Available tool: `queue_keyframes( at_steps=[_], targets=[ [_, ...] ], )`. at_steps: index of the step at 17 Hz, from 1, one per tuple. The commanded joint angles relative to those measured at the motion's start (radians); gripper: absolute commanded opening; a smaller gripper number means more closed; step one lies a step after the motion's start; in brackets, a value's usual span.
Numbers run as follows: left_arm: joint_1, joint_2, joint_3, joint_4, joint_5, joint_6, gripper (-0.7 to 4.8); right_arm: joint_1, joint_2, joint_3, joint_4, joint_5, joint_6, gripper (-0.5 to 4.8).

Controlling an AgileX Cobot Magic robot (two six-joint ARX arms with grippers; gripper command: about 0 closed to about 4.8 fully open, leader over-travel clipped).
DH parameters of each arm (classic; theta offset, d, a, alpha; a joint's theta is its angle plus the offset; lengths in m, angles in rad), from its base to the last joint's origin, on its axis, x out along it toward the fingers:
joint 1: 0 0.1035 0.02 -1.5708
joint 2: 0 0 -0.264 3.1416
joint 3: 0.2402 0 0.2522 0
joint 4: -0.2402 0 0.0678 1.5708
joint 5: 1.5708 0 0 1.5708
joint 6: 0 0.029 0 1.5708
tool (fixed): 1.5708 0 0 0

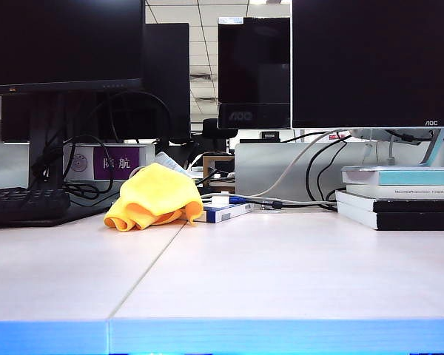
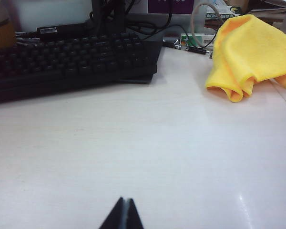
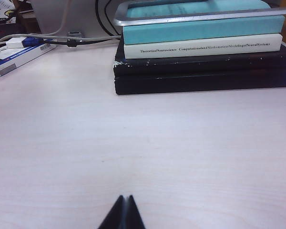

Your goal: Wipe the table from front to back using the rag.

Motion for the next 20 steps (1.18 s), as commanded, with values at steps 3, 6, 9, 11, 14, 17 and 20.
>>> queue_keyframes(
  at_steps=[3,6,9,11,14,17,20],
  targets=[
    [0.003,-0.002,-0.002,-0.018,0.003,-0.006,-0.05,0.000,0.002,-0.007,-0.003,0.005,-0.003,-0.01],
    [0.003,-0.002,-0.002,-0.018,0.003,-0.006,-0.05,0.000,0.002,-0.007,-0.002,0.005,-0.002,-0.01],
    [0.003,-0.002,-0.002,-0.015,-0.003,-0.013,-0.06,0.000,0.001,-0.002,0.037,0.011,0.050,-0.01],
    [0.003,-0.002,0.011,0.026,-0.020,-0.077,-0.05,0.000,0.001,0.030,0.061,0.049,0.109,-0.01],
    [0.003,0.009,0.092,0.089,-0.075,-0.106,-0.06,0.000,0.006,0.125,0.061,0.116,0.132,-0.01],
    [0.003,0.105,0.209,0.138,-0.162,-0.106,-0.06,0.000,0.082,0.268,0.072,0.183,0.130,-0.01],
    [0.003,0.275,0.333,0.225,-0.162,-0.096,-0.05,-0.001,0.237,0.446,0.076,0.169,0.125,-0.01]
  ],
)
